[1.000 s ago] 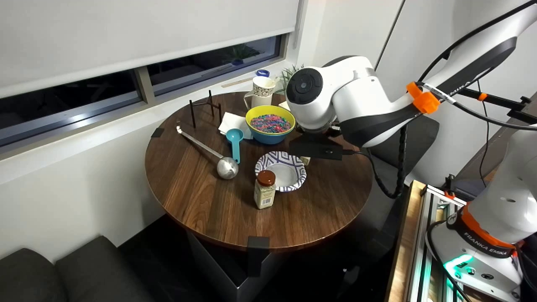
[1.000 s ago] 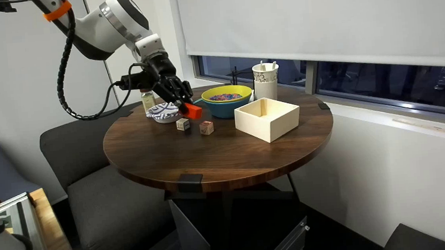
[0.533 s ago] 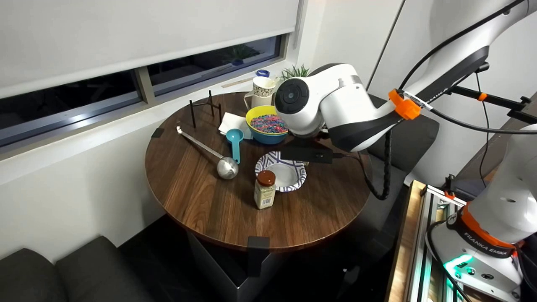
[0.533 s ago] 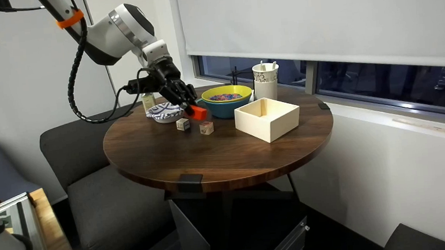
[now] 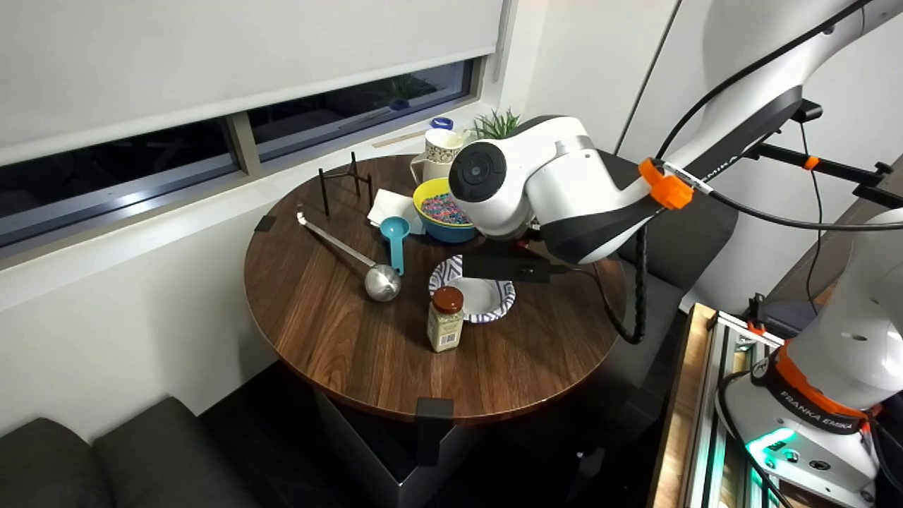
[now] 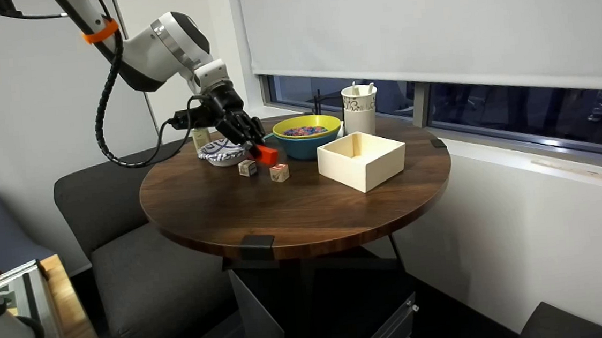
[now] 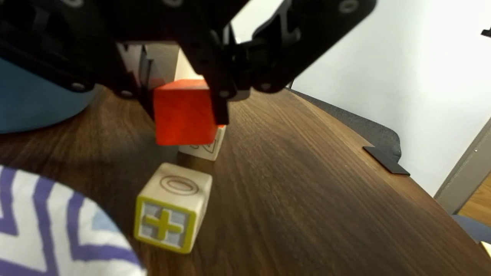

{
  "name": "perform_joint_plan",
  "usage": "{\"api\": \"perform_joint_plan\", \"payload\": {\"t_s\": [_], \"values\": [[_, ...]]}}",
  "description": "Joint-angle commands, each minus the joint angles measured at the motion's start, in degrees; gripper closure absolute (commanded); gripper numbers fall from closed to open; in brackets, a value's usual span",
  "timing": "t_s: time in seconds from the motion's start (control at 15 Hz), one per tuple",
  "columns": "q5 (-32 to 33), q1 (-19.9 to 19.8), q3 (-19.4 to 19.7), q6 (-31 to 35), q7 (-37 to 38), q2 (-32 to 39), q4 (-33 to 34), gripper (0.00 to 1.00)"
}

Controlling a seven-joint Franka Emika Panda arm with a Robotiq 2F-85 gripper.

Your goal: Remove the orange block from the yellow bowl and put it on the table

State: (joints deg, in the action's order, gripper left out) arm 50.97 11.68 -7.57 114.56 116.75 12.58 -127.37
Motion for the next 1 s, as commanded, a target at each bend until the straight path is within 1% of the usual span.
{"api": "perform_joint_plan", "payload": {"t_s": [0.0,0.93], "values": [[-1.3,0.5,-0.3,-1.6,0.0,1.4,1.2,0.92],[-0.4,0.8,-0.1,-3.0,0.9,2.2,0.9,0.92]]}}
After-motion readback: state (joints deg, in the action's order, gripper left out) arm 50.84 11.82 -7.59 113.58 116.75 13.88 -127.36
